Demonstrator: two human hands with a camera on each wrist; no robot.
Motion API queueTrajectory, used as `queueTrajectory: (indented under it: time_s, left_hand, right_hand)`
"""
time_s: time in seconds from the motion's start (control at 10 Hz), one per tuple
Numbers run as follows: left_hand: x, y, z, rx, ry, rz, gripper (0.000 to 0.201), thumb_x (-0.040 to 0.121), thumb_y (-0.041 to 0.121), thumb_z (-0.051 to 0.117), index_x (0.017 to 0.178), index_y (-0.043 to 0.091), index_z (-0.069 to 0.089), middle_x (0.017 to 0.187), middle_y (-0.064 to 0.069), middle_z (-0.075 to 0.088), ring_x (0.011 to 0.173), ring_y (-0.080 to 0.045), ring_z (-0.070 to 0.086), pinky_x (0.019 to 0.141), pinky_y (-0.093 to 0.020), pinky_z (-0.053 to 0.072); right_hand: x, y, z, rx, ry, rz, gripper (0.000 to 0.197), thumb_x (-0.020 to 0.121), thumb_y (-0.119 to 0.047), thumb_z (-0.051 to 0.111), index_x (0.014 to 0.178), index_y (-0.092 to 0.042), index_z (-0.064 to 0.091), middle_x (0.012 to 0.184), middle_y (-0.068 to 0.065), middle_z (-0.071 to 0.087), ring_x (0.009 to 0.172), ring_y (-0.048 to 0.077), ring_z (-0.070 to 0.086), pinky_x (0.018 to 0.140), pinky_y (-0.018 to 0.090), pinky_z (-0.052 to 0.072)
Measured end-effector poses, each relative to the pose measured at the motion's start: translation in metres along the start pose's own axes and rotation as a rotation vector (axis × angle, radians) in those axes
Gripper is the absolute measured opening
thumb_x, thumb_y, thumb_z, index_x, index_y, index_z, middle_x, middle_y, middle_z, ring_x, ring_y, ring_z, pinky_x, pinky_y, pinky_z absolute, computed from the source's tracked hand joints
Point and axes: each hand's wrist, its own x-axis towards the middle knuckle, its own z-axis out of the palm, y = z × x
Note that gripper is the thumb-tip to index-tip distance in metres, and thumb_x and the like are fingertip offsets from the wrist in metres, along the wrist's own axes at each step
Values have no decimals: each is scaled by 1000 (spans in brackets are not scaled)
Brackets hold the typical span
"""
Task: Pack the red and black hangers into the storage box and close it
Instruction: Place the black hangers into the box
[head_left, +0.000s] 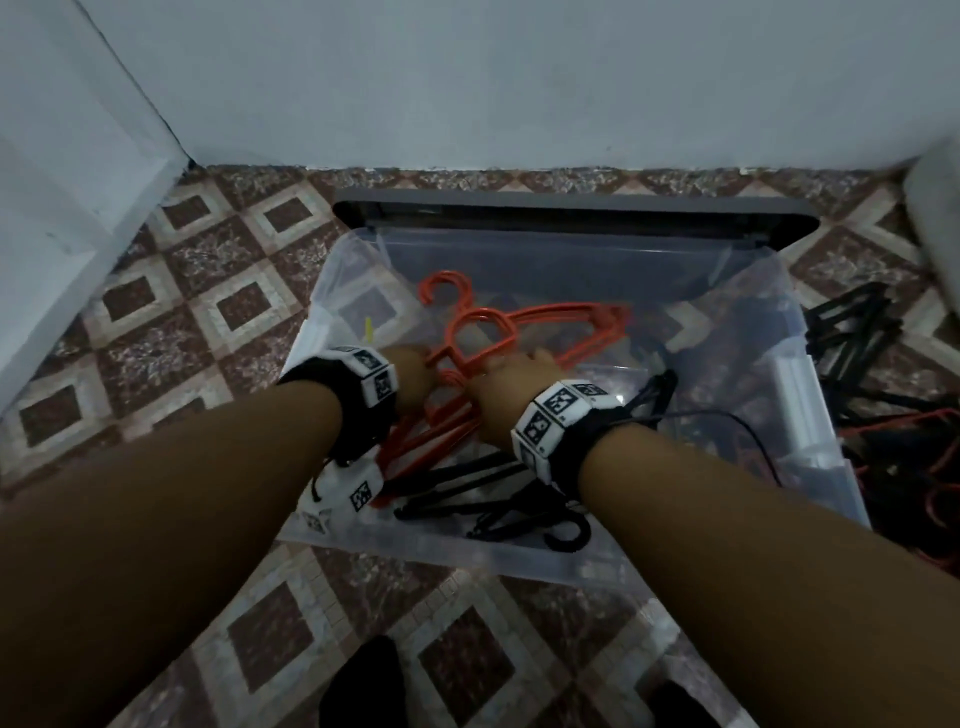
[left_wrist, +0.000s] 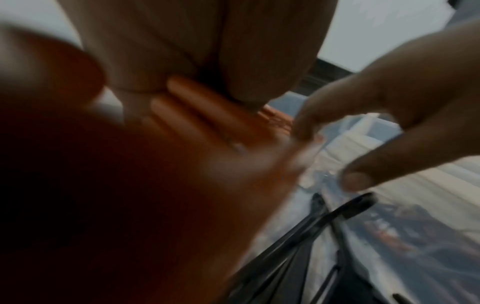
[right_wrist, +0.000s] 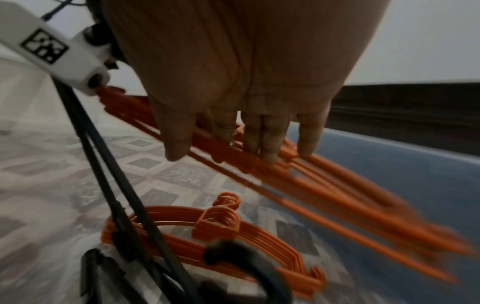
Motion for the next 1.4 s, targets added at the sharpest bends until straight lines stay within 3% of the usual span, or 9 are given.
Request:
queueTrajectory:
  time_s: [0.1, 0.2, 0.3, 0.4, 0.5, 0.6, 1.1, 1.3, 1.4]
  left_hand:
    - [14, -20, 8, 33, -22, -60, 35, 101, 21, 46, 130, 4, 56, 128, -17, 60, 65, -7, 47, 54, -13, 37]
    - [28, -30, 8, 364, -40, 51, 50, 97, 25, 54, 143, 8, 44, 144, -14, 45, 117, -24, 55, 97, -29, 45]
    - [34, -21, 8, 229, -163, -9, 48, 98, 27, 54, 140, 6, 47, 144, -13, 48, 106, -19, 58, 88, -28, 50]
    - [46, -20, 20, 261, -192, 6, 39, 99, 20, 51, 136, 7, 53, 136, -14, 56, 73, -16, 54, 67, -23, 46]
    - [52, -32, 30, 241, -134, -83, 48, 100, 26, 51, 147, 18, 40, 144, -6, 49, 117, -24, 57, 99, -32, 47]
    - [56, -30, 31, 233, -189, -104, 48, 102, 26, 47, 147, 14, 38, 145, -10, 48, 127, -26, 52, 107, -41, 43]
    - [92, -24, 56, 521, -292, -160, 81, 80, 34, 76, 148, 21, 35, 151, -8, 38, 133, -31, 43, 103, -48, 45]
    - [94, -28, 56, 507, -317, -170, 67, 87, 36, 68, 146, 21, 40, 148, -7, 42, 131, -30, 45, 104, -44, 44]
    - [90, -12, 40, 442, -211, -88, 46, 85, 33, 72, 127, 19, 59, 118, -6, 62, 110, -27, 59, 94, -39, 51]
  right_hand:
    - [2, 30, 10, 127, 52, 126, 51, 83, -41, 59, 132, -30, 54, 139, 9, 52, 125, 35, 51, 104, 53, 34]
    - [-1, 69, 23, 251, 12, 298, 37, 86, -32, 61, 123, -25, 62, 125, 8, 64, 112, 30, 63, 92, 35, 47]
    - [-8, 100, 29, 335, 5, 422, 32, 86, -35, 63, 114, -21, 66, 117, 10, 68, 106, 31, 65, 89, 33, 49]
    - [-10, 120, 34, 422, -7, 523, 37, 84, -41, 66, 116, -21, 63, 117, 10, 66, 107, 32, 63, 88, 33, 49]
    - [-7, 119, 41, 411, -70, 517, 43, 84, -42, 68, 120, -19, 62, 121, 9, 64, 112, 31, 60, 95, 36, 49]
    - [-2, 112, 48, 412, -127, 482, 43, 86, -41, 67, 121, -17, 63, 123, 9, 64, 112, 29, 60, 92, 33, 49]
    - [-4, 126, 59, 407, -217, 492, 40, 87, -48, 65, 109, -16, 69, 111, 6, 66, 99, 25, 63, 87, 34, 53]
    - [-7, 132, 65, 401, -232, 494, 40, 89, -49, 63, 106, -14, 71, 109, 6, 67, 98, 24, 63, 87, 34, 53]
    - [-7, 135, 65, 403, -246, 504, 41, 90, -50, 62, 105, -13, 72, 108, 6, 68, 97, 24, 64, 87, 35, 54]
